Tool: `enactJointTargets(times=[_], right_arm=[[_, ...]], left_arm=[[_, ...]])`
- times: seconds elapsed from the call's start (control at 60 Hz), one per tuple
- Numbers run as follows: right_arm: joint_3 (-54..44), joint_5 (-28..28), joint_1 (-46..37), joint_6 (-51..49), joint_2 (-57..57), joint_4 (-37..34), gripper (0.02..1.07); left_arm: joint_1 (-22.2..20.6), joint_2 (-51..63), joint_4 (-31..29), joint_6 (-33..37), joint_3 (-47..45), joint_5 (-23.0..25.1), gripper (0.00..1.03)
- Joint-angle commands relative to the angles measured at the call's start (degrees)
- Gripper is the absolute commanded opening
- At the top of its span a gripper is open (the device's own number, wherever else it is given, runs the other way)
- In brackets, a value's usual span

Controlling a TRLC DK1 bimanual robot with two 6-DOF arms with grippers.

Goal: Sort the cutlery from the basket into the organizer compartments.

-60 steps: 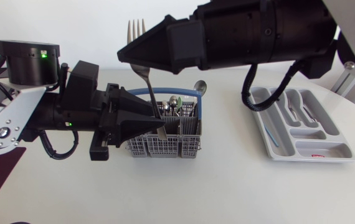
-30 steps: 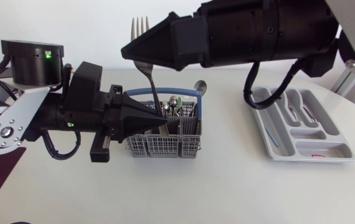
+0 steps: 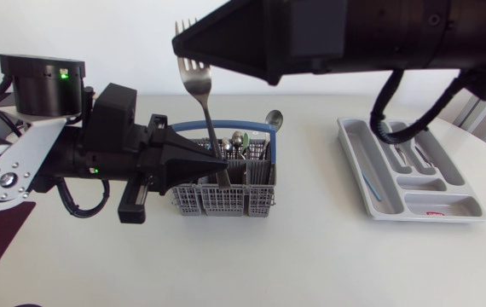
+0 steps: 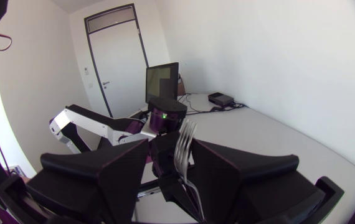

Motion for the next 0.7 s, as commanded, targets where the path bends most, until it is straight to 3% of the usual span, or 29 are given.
enactJointTargets(times=[0.0,0.2,0.683], right_arm=[[-1.7,0.3,-1.2,-2.4,-2.2,-1.3,0.68],[-4.8,0.0,-4.8,-5.8,-5.0,-3.0,0.68],[-16.6,-3.0,-9.5,-21.3,-9.5,-7.8,0.69]], left_arm=[[0.4,-0.4,0.1,2.0,0.7,1.7,0.03],[-0.6,-1.0,-2.9,7.4,0.7,3.8,0.03],[-4.4,1.8,-11.6,20.2,1.2,2.5,0.03]])
